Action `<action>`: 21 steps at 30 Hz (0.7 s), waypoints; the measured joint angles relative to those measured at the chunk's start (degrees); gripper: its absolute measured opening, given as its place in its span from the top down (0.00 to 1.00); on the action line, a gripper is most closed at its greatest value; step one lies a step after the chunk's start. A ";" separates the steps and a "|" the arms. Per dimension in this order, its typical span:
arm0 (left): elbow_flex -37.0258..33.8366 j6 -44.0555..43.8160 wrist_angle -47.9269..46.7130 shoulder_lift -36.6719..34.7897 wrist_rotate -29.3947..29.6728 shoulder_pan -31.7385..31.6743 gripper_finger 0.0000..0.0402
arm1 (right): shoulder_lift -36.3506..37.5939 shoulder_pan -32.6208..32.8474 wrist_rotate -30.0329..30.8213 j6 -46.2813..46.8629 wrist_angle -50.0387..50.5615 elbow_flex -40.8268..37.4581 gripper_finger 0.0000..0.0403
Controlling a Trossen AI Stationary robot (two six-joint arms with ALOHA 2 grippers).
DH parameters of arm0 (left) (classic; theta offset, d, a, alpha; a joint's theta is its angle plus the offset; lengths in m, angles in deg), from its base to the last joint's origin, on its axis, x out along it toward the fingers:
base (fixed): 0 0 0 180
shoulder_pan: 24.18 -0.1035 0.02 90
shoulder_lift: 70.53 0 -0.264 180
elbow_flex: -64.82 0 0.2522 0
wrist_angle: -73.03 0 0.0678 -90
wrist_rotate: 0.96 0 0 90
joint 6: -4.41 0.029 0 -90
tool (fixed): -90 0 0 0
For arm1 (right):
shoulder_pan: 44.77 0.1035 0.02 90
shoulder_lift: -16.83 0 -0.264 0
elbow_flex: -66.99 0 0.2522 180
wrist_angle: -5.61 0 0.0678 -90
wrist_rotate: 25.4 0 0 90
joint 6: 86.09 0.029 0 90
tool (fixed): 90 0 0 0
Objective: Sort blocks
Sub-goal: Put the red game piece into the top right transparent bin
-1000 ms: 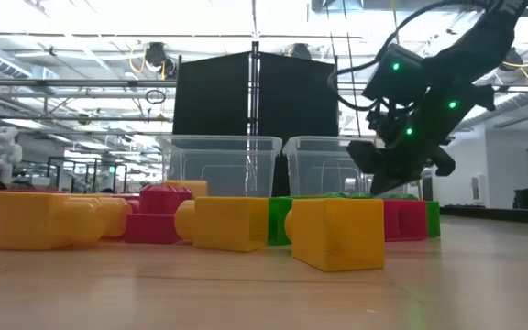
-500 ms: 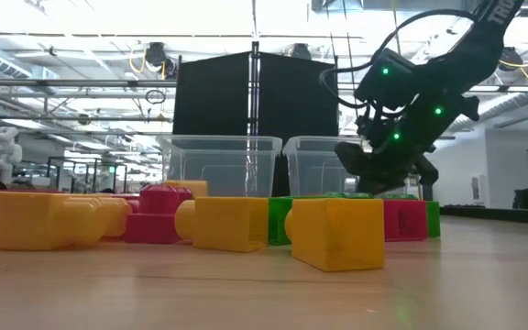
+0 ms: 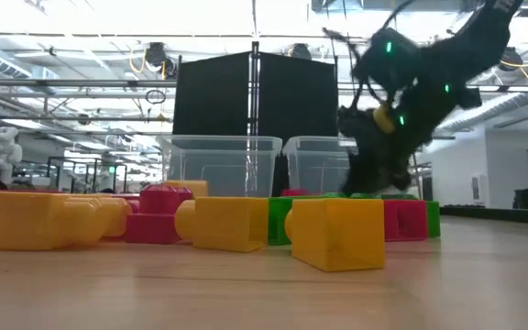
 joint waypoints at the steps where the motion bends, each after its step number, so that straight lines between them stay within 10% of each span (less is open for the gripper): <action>1: 0.00 0.00 -0.04 0.00 0.00 0.06 0.66 | 0.90 0.51 1.08 0.01 -0.23 0.94 1.00; 10: 0.00 -1.61 -3.15 0.00 0.17 0.67 0.66 | 5.29 1.39 1.17 -6.25 6.06 9.16 1.00; 21: 0.13 -7.59 -14.31 -3.37 2.07 0.04 0.66 | 6.98 1.89 -8.08 -20.09 43.30 29.09 1.00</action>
